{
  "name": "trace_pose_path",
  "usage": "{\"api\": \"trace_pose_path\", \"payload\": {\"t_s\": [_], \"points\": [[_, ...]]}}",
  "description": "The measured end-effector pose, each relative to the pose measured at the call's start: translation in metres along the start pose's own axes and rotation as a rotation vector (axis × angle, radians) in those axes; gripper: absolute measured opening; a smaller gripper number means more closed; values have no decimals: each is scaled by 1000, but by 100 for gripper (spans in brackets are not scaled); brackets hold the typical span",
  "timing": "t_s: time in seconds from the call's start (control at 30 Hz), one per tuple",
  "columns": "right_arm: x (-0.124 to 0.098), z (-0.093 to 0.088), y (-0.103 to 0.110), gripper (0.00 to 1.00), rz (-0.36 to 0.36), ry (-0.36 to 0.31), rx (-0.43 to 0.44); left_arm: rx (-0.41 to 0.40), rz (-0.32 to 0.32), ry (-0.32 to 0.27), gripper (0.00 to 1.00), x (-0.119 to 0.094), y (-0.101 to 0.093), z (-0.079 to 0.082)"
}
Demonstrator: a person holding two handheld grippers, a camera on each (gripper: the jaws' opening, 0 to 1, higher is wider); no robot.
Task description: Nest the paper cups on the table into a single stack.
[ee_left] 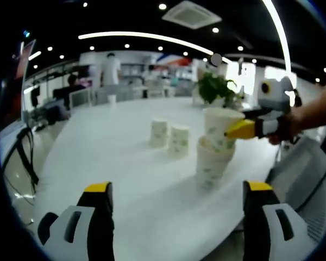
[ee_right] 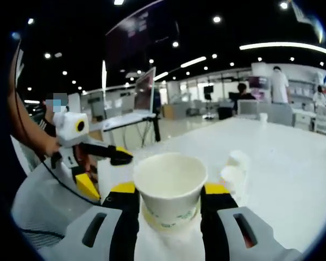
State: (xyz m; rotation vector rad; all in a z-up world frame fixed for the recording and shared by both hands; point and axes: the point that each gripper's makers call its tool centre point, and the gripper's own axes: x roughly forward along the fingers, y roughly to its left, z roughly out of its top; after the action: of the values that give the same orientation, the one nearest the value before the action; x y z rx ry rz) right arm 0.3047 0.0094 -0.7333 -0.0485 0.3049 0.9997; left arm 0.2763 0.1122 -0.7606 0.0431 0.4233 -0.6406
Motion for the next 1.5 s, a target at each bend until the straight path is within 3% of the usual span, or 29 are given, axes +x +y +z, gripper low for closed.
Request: {"api": "trace_pose_path", "payload": {"t_s": [0.27, 0.37, 0.83, 1.27, 1.3, 1.33, 1.4, 1.5], "points": [[0, -13, 1, 41, -7, 46, -23, 0, 0, 0, 99, 0, 0, 0], [0, -19, -1, 41, -23, 75, -73, -1, 0, 0, 99, 0, 0, 0], [0, -22, -2, 42, -27, 98, -45, 0, 2, -3, 99, 0, 0, 0], [-8, -13, -1, 69, -23, 102, -57, -4, 7, -11, 100, -1, 1, 1], [-10, -14, -4, 72, -30, 109, -47, 10, 16, -21, 100, -1, 3, 3], [-11, -14, -5, 73, -31, 110, -47, 53, 40, -72, 100, -3, 7, 14], [-17, -10, -7, 72, -37, 98, -52, 46, 40, -114, 100, -5, 6, 21], [-27, -3, -17, 74, -64, 78, -67, 26, 34, -53, 100, -3, 5, 10]]}}
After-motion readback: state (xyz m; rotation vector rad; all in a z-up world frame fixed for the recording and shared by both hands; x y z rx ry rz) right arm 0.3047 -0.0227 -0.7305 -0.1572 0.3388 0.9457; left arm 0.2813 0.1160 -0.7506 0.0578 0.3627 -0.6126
